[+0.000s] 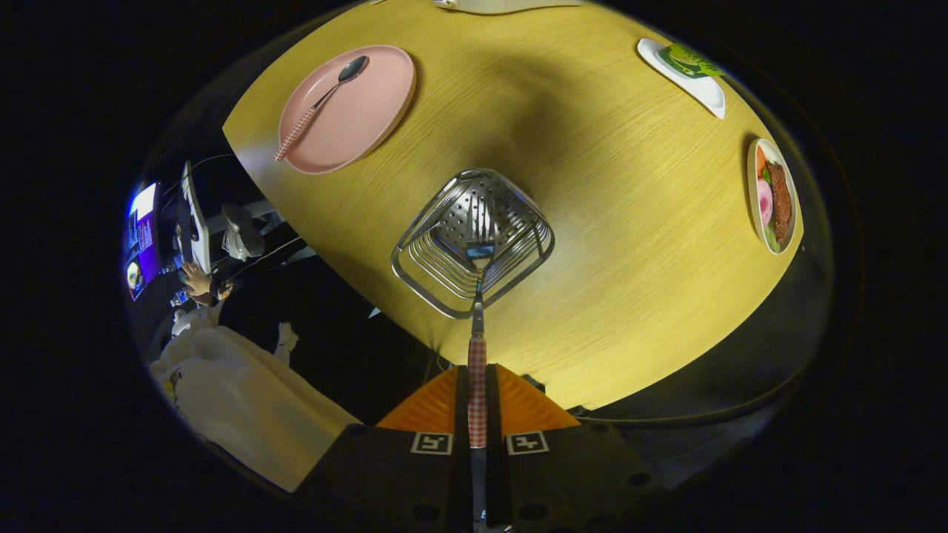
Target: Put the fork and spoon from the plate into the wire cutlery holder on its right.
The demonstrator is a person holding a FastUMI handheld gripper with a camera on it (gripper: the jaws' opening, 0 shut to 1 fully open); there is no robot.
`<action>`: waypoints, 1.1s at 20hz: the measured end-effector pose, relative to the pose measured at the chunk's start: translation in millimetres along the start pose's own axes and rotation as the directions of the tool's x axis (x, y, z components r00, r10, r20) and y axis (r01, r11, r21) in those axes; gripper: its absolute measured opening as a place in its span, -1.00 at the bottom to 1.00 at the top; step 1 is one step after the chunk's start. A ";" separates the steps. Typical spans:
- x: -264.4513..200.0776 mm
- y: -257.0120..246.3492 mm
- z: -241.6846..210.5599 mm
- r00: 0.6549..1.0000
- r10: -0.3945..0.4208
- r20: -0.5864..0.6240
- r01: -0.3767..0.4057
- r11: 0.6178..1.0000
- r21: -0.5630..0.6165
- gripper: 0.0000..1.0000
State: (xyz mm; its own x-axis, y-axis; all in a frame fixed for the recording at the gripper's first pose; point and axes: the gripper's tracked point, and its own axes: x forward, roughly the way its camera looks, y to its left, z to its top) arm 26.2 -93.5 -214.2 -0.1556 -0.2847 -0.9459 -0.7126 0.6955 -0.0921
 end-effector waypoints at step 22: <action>-131.2 57.3 55.3 0.642 -0.065 0.764 -0.163 0.962 0.219 0.99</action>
State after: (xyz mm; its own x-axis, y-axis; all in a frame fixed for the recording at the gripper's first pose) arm 43.7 20.2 -112.6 0.4693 0.2763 -0.8387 -0.5107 0.8598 -0.0026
